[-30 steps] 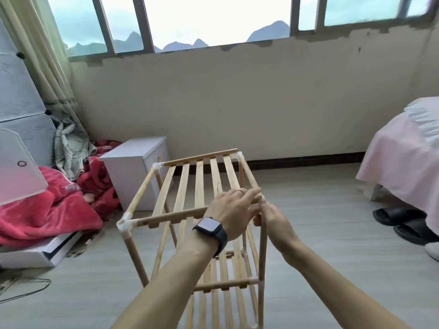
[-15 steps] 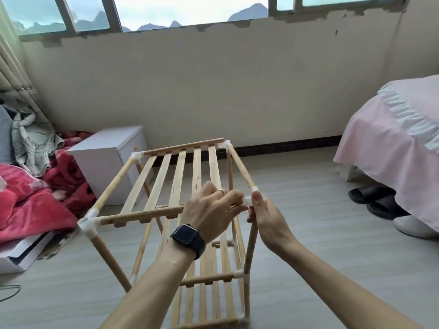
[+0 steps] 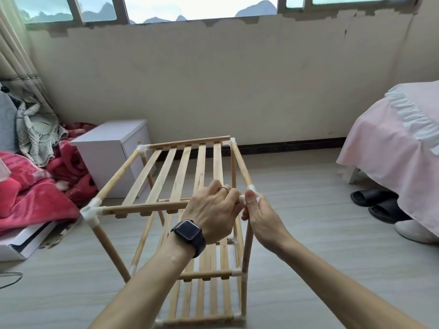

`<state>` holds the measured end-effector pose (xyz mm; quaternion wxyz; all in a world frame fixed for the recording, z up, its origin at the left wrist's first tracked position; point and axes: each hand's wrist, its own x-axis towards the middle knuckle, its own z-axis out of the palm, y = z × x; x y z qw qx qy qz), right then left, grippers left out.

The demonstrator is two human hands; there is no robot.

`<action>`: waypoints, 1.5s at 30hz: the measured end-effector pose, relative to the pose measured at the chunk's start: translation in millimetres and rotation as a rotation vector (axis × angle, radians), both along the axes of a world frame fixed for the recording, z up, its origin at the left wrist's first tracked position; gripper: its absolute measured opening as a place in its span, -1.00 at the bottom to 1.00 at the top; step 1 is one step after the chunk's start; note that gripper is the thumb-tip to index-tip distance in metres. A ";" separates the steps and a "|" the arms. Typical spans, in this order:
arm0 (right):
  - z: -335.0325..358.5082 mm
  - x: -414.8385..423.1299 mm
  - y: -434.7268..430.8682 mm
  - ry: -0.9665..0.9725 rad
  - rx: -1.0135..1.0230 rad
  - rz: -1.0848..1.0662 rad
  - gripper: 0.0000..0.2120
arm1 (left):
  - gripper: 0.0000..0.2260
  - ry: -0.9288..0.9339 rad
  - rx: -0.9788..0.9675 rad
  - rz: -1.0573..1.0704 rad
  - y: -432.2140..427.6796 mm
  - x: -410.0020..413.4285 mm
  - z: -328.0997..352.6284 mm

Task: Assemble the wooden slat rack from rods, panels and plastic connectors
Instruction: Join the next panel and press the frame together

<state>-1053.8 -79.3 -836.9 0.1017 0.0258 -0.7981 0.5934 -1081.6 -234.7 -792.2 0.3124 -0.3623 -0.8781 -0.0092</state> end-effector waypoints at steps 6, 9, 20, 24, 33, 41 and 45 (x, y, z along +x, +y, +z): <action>-8.9 0.0 2.8 0.018 -0.035 0.021 -0.46 | -0.63 -0.156 0.002 0.052 -5.1 3.2 -1.6; -10.2 2.1 3.2 0.015 -0.054 0.014 -0.33 | -0.52 -0.305 0.153 0.096 -7.4 0.6 2.4; 14.8 35.7 -5.3 -0.193 -0.127 0.397 -0.45 | -0.64 -0.513 0.203 0.197 -51.5 8.6 19.1; 25.3 52.7 -25.7 -0.198 0.127 0.664 -0.52 | -0.68 -0.716 0.349 0.179 -91.1 22.8 30.2; 50.4 16.1 38.8 0.079 -0.164 -0.339 -0.67 | -0.69 -0.761 0.035 0.361 -87.9 16.5 74.6; 52.2 -50.7 65.0 -0.316 -0.248 -0.098 -0.43 | -0.57 -0.657 -0.145 0.290 36.7 13.6 50.3; 42.7 -47.7 70.4 -0.260 -0.064 -0.127 -0.61 | -0.76 -0.172 -0.219 0.164 25.8 17.8 26.0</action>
